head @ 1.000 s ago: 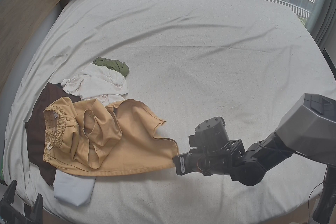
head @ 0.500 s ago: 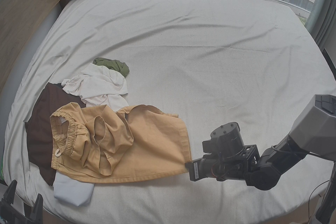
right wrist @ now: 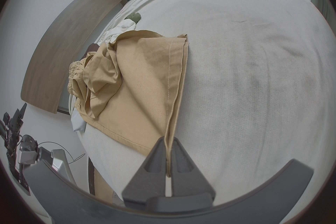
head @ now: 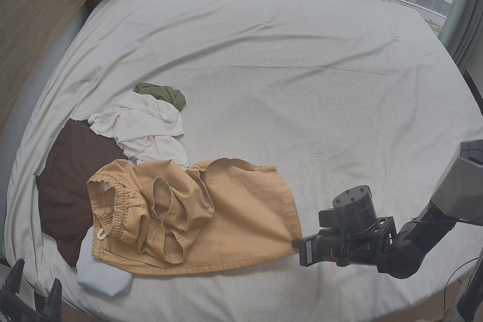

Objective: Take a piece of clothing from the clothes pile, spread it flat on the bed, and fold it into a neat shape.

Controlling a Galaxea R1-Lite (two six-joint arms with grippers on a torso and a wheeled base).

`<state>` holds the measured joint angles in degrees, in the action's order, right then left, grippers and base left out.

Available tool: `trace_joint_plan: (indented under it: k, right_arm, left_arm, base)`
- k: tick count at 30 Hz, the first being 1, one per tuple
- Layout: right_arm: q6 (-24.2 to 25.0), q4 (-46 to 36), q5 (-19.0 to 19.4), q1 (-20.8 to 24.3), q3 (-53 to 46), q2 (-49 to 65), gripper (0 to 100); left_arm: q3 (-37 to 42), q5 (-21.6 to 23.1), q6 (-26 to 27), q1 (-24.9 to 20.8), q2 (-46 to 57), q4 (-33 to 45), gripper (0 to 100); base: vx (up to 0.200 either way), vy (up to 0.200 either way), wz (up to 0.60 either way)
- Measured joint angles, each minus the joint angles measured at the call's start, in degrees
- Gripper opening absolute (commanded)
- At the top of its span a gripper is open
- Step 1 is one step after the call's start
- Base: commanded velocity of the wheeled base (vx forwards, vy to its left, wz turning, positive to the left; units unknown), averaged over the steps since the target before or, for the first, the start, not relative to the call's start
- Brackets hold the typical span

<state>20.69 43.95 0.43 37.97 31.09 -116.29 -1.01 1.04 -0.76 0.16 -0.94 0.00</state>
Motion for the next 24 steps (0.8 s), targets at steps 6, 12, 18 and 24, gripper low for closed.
trace_joint_plan:
  k: [6,12,18,24]
  right_arm:
    - [-0.4,3.6,0.3,-2.1,-4.7,1.4,0]
    - [-1.0,5.9,0.3,-3.3,-8.6,2.5,0]
    - [-1.6,6.2,0.4,-5.5,-12.5,4.8,0]
    - [-1.7,6.3,0.5,-7.7,-16.3,6.9,0]
  left_arm:
    - [0.0,0.0,0.0,0.0,0.0,0.0,100]
    - [0.0,0.0,0.0,0.0,0.0,0.0,100]
    - [0.0,0.0,0.0,0.0,0.0,0.0,100]
    - [0.0,0.0,0.1,0.0,0.0,0.0,100]
  base:
    - [0.000,0.000,0.00]
    - [0.000,0.000,0.00]
    - [0.000,0.000,0.00]
    - [0.000,0.000,0.00]
